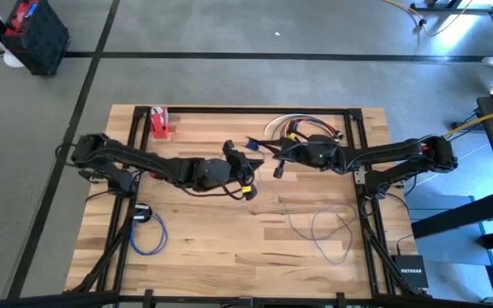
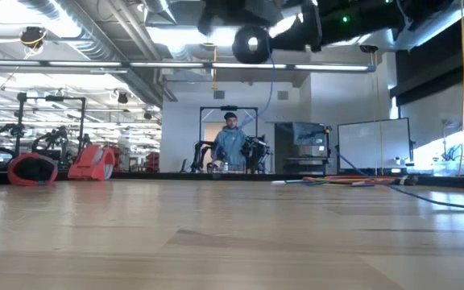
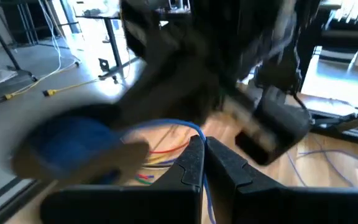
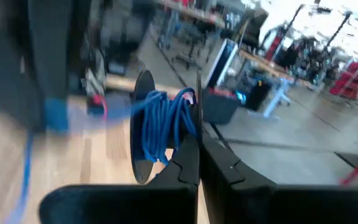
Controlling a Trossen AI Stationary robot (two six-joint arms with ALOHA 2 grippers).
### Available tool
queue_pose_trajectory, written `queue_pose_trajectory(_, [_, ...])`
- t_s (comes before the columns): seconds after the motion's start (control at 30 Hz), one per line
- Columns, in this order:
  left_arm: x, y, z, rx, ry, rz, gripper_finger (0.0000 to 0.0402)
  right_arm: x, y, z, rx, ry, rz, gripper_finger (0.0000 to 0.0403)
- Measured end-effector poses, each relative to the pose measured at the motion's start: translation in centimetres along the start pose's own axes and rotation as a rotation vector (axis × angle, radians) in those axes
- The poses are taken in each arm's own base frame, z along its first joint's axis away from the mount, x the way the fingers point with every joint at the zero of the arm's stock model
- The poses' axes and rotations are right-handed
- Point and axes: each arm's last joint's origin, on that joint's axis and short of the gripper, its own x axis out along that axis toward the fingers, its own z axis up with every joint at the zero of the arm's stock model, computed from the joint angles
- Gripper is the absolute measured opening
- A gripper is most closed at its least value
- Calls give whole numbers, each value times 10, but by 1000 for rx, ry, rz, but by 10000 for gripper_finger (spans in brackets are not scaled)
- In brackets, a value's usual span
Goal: Coil cords
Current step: Coil the blue cable wire on the black spool
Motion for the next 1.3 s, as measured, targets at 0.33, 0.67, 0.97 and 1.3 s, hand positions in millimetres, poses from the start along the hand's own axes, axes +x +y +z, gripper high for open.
queue_pose_trajectory(0.33, [13,10,-9,45,56,52,1,-5,-10,32,46,-124,31,5])
queue_pose_trajectory(0.67, [12,11,-3,67,27,44,1,-31,-29,72,50,-170,51,5])
queue_pose_trajectory(0.97, [13,10,-4,65,24,42,1,-40,-42,105,25,-169,53,5])
queue_pose_trajectory(1.3, [13,10,-6,69,29,43,1,-44,-48,122,1,-172,47,5])
